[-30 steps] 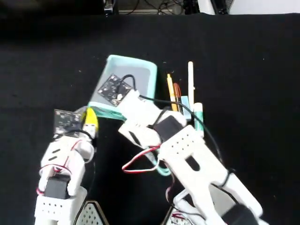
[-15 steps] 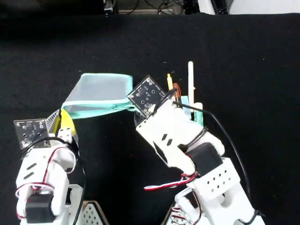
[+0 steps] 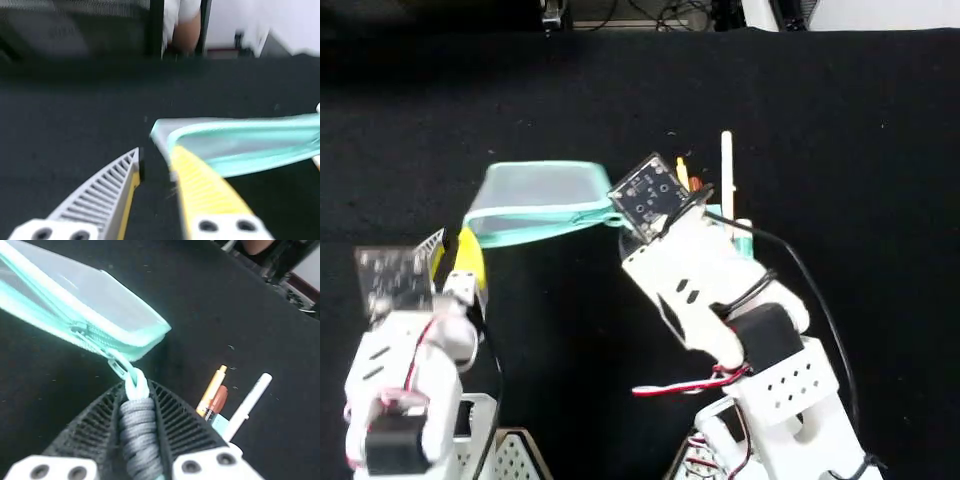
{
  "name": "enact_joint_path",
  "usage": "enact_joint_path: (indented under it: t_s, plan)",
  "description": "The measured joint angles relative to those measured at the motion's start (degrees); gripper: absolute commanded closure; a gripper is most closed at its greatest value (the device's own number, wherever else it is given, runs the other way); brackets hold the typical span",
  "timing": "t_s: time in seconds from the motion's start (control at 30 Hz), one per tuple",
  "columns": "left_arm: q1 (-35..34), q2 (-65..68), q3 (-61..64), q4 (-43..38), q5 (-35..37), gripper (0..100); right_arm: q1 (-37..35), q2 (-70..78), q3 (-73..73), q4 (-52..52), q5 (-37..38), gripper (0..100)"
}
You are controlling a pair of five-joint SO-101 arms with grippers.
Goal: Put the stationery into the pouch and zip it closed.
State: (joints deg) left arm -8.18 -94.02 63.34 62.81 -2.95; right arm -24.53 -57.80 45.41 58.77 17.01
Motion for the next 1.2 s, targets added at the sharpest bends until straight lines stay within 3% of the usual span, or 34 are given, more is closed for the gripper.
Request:
enact_joint_path:
  t_s: [0.3, 0.77, 1.03, 1.2]
  plan:
    - [0.0, 23.5, -5.0, -3.7, 0.0, 85, 2.8, 8.0, -1.8, -0.4, 0.2, 98.6]
    - [2.6, 25.7, 2.3, -15.0, 4.7, 84, 2.7, 8.2, -2.2, -0.4, 0.2, 98.6]
    - [7.8, 25.7, 1.7, -10.0, 4.7, 74, 2.7, 8.2, -2.2, -0.4, 0.1, 98.6]
    - [7.9, 25.7, -2.7, -4.1, 4.7, 73, 2.7, 8.2, -2.2, -0.4, 0.1, 98.6]
